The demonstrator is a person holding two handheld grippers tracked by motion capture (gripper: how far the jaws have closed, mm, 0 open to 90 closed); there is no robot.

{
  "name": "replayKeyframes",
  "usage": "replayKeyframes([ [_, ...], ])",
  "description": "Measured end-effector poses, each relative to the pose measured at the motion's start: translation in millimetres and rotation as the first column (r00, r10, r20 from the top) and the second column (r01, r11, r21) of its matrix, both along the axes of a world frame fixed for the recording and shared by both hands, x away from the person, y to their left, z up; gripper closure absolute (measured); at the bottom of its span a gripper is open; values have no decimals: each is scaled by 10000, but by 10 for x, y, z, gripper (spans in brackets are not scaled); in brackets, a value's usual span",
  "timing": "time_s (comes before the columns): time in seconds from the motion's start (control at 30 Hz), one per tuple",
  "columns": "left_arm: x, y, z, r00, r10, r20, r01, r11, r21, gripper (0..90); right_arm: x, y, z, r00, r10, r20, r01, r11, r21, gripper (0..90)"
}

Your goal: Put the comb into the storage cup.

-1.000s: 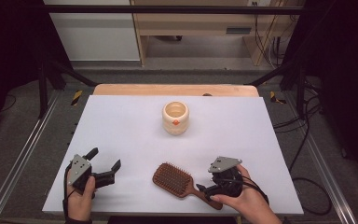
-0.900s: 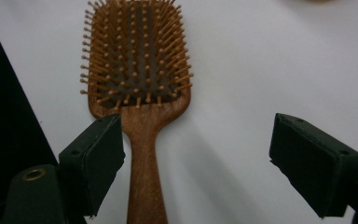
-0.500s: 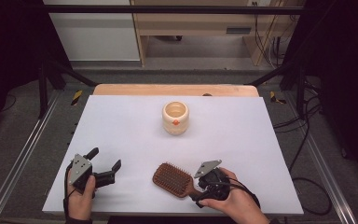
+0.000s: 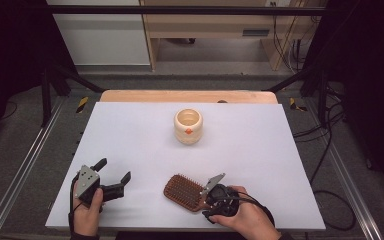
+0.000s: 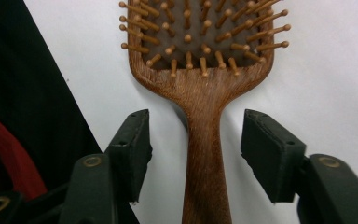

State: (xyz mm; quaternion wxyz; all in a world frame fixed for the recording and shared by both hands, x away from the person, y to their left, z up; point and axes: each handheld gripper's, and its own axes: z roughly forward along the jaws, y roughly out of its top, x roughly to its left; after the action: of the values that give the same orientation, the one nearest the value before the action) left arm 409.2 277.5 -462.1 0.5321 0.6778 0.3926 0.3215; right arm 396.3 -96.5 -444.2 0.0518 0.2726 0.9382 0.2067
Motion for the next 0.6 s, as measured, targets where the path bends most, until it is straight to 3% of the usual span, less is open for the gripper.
replayKeyframes([
  [0.6,0,-37,2,9999,-172,16,172,9998,139,30,77,78,-20,9993,-71,-370,45,9974,-713,577],
])
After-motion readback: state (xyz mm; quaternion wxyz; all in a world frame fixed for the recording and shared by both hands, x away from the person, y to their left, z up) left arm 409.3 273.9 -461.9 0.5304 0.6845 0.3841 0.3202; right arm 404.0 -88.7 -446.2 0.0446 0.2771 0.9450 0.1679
